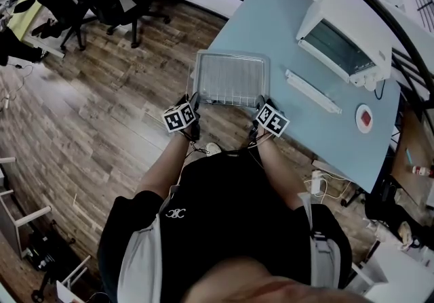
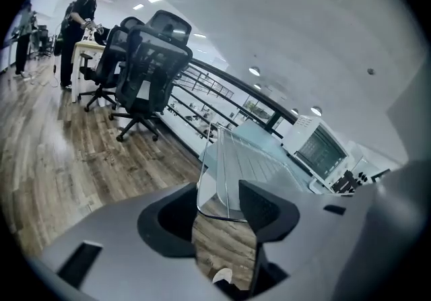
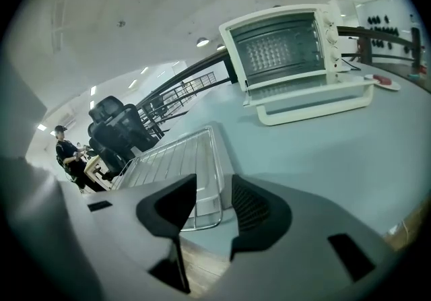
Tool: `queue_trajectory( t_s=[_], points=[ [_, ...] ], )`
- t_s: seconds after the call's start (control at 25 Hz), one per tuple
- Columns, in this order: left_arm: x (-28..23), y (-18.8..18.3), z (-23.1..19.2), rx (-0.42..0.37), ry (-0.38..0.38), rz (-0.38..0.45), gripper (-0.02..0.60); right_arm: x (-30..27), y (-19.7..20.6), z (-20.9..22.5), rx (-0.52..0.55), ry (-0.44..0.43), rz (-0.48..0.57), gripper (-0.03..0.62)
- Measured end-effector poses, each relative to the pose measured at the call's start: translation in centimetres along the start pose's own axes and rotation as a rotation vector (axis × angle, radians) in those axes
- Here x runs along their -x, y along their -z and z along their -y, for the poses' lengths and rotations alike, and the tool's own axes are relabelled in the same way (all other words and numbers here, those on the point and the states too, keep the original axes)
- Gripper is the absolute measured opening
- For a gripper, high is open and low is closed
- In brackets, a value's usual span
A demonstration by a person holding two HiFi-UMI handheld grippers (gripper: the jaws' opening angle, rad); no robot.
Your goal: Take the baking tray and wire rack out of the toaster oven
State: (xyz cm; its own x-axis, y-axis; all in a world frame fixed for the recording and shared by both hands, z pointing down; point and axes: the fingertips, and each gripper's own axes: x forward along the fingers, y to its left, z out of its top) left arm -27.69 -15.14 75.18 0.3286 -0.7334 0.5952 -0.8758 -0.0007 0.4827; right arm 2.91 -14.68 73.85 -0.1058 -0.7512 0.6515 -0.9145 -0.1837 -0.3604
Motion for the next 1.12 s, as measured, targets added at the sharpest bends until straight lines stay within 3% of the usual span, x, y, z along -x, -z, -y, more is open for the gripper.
queue_trajectory(
  t_s=[0.12, 0.32, 0.4, 0.44, 0.56, 0.64, 0.96, 1.12],
  points=[
    [0.0, -0.1, -0.5, -0.023, -0.022, 0.009, 0.205, 0.4, -0.5, 0.0, 0.017, -0.019, 0.025, 0.152],
    [1.0, -1.7, -1.2, -0.073, -0.042, 0.064, 0.209, 0.9, -1.4, -0.4, 0.058, -0.042, 0.066, 0.072],
    [1.8, -2.9, -1.4, -0.117, -0.059, 0.102, 0.209, 1.3, -2.0, -0.8, 0.108, -0.051, 0.090, 0.003],
    [2.3, -3.5, -1.5, -0.140, -0.069, 0.120, 0.202, 1.6, -2.5, -1.1, 0.140, -0.057, 0.105, 0.002],
    [3.7, -5.2, -1.1, -0.199, -0.101, 0.164, 0.077, 2.5, -4.4, -2.3, 0.211, -0.093, 0.166, 0.002],
    [4.6, -6.3, -0.3, -0.237, -0.109, 0.187, 0.038, 3.2, -5.7, -3.3, 0.246, -0.120, 0.209, 0.002],
    [8.1, -11.5, 7.3, -0.431, 0.023, 0.314, 0.014, 7.2, -11.0, -7.1, 0.336, -0.191, 0.381, 0.002],
    [9.5, -13.9, 11.7, -0.479, 0.079, 0.370, 0.014, 10.1, -14.1, -7.9, 0.355, -0.207, 0.489, 0.002]
  ],
)
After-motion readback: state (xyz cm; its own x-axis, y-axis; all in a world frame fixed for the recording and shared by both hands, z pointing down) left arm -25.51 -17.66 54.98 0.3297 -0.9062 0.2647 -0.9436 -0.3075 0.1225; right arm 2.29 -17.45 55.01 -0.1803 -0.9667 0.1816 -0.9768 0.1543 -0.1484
